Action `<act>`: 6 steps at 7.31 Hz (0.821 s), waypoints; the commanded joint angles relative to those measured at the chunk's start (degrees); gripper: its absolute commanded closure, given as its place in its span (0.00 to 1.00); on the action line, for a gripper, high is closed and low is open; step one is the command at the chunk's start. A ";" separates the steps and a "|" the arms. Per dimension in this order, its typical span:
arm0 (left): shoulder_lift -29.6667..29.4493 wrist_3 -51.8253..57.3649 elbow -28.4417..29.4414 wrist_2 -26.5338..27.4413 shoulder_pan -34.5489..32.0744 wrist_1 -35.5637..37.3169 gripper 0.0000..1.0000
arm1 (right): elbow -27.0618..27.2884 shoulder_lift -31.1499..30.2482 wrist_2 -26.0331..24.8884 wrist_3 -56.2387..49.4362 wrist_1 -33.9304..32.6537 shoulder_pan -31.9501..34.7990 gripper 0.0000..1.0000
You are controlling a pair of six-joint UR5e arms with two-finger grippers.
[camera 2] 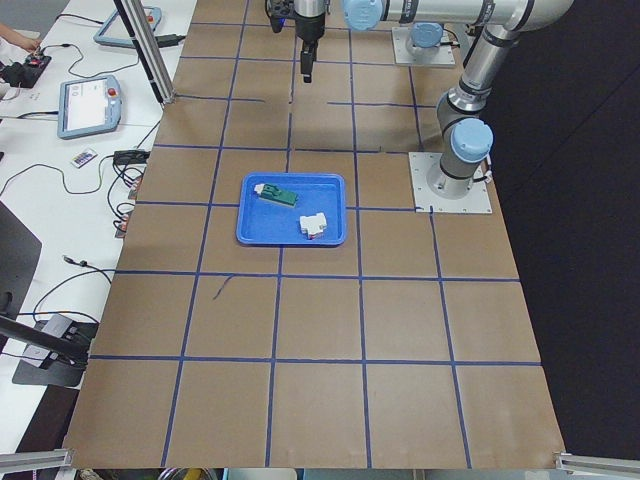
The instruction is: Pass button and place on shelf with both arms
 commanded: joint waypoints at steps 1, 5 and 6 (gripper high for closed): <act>0.02 -0.17 0.18 0.01 0.23 0.23 0.00 | -0.09 0.52 -0.25 19.18 0.08 9.80 0.00; -0.42 -5.14 0.97 0.27 1.47 -1.52 0.00 | 0.08 0.53 0.44 19.92 0.17 10.18 0.00; -0.51 -6.66 1.24 0.44 1.29 -1.62 0.00 | 0.08 0.62 0.45 19.92 0.08 10.18 0.00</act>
